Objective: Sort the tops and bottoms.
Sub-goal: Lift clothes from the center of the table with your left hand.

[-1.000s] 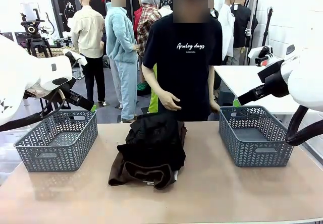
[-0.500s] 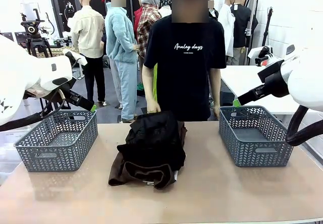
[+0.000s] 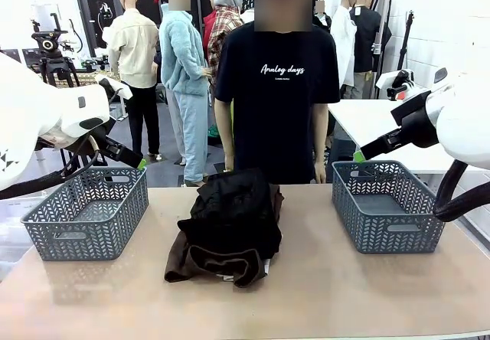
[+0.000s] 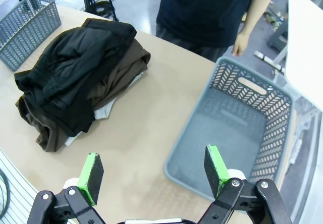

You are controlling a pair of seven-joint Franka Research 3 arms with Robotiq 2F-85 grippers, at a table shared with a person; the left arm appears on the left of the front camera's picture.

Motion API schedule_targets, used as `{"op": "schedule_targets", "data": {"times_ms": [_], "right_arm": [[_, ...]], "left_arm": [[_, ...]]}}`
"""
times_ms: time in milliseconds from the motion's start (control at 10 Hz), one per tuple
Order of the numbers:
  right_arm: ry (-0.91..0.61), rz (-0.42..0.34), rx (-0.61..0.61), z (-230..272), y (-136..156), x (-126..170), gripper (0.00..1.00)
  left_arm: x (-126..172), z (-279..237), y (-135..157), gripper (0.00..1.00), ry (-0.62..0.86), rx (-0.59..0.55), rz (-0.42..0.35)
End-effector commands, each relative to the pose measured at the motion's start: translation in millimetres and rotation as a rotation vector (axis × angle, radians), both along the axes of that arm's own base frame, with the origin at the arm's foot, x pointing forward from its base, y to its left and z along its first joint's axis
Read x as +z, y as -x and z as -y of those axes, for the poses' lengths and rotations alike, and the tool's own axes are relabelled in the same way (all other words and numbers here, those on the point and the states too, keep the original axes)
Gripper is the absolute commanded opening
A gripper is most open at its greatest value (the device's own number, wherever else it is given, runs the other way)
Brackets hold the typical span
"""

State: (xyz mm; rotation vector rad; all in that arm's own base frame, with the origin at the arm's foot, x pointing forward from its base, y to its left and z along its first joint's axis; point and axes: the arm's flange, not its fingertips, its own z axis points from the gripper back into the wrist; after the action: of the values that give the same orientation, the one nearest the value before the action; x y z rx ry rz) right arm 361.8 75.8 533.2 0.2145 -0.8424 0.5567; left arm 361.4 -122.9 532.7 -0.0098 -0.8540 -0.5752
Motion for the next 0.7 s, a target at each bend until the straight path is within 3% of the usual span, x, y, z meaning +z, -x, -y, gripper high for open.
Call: {"op": "schedule_targets", "data": {"times_ms": [0,600], "right_arm": [[0.002,-0.001,0.001,0.9,-0.6,-0.7,1.00],[0.002,-0.001,0.001,0.9,-0.6,-0.7,1.00]], "left_arm": [[-1.3,-1.1,-0.4,1.00,0.015,-0.012,0.006],[-1.3,-1.1,-0.4,1.00,0.015,-0.012,0.006]]}}
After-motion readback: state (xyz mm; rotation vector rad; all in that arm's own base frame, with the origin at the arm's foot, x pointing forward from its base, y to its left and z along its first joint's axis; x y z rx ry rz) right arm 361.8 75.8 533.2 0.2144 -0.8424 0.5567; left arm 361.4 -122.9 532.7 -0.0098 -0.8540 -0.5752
